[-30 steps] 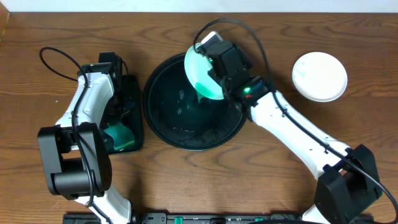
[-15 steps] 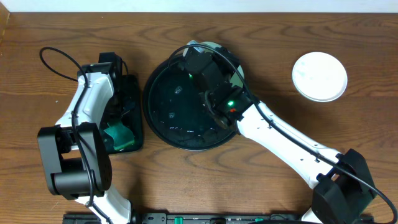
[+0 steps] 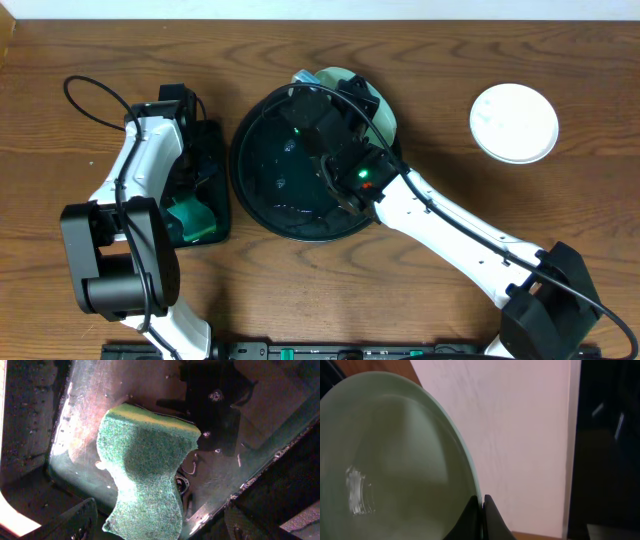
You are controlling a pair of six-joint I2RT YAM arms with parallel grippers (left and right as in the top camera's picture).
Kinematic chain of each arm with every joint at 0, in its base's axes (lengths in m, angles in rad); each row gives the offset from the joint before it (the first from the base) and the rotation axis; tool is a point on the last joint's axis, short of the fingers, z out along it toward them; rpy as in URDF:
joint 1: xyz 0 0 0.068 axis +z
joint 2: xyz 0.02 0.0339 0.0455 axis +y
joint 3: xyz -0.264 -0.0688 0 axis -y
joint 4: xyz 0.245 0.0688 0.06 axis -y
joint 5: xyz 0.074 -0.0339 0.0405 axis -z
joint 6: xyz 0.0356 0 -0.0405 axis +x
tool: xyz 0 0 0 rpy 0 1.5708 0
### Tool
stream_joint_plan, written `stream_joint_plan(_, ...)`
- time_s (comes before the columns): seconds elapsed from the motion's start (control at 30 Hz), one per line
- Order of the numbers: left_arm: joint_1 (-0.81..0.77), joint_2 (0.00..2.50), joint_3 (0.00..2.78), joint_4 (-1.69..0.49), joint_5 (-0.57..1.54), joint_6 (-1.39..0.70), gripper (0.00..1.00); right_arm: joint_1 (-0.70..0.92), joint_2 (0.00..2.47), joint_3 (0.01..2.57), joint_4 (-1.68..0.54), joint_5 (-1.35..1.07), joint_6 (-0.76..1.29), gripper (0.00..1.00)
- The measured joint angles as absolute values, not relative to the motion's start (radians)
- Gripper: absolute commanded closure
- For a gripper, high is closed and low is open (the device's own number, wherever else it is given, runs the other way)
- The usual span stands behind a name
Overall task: Clean dirty plates on tray and stack at the side
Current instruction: 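Lift the plate up off the round tray with the right gripper, then carry the plate right and lower it onto the stacked plates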
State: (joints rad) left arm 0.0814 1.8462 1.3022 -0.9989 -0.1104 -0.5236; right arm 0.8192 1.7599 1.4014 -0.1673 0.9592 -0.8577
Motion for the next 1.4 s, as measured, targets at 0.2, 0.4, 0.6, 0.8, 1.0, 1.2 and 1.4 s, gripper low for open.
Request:
stream_joint_plan(0.2, 0.081, 1.846, 1.302, -0.999, -0.11, -0.524, 0.18, 0.823, 1.76, 1.401, -0.207, 0.939, -0.796, 0.99)
stream_joint_plan(0.4, 0.081, 1.846, 1.302, -0.999, -0.11, -0.524, 0.18, 0.824, 1.76, 1.401, -0.228, 0.915, -0.725, 0.99)
stream_joint_plan(0.6, 0.081, 1.846, 1.302, -0.999, -0.11, -0.524, 0.18, 0.843, 1.761, 1.401, -0.251, 0.883, -0.665, 0.99)
stream_joint_plan(0.8, 0.081, 1.846, 1.302, -0.999, -0.11, -0.524, 0.18, 0.847, 1.761, 1.401, -0.256, 0.874, -0.643, 0.99)
stream_joint_plan(1.0, 0.081, 1.846, 1.302, -0.999, -0.11, -0.524, 0.18, 0.846, 1.761, 1.401, -0.279, 0.857, -0.609, 0.99)
stream_joint_plan(1.2, 0.081, 1.846, 1.302, -0.999, -0.11, -0.524, 0.18, 0.838, 1.761, 1.401, -0.359, 0.768, -0.484, 0.99)
stream_joint_plan(1.4, 0.081, 1.846, 1.302, -0.999, -0.11, -0.524, 0.18, 0.707, 1.761, 1.401, -0.429, 0.59, -0.184, 0.99)
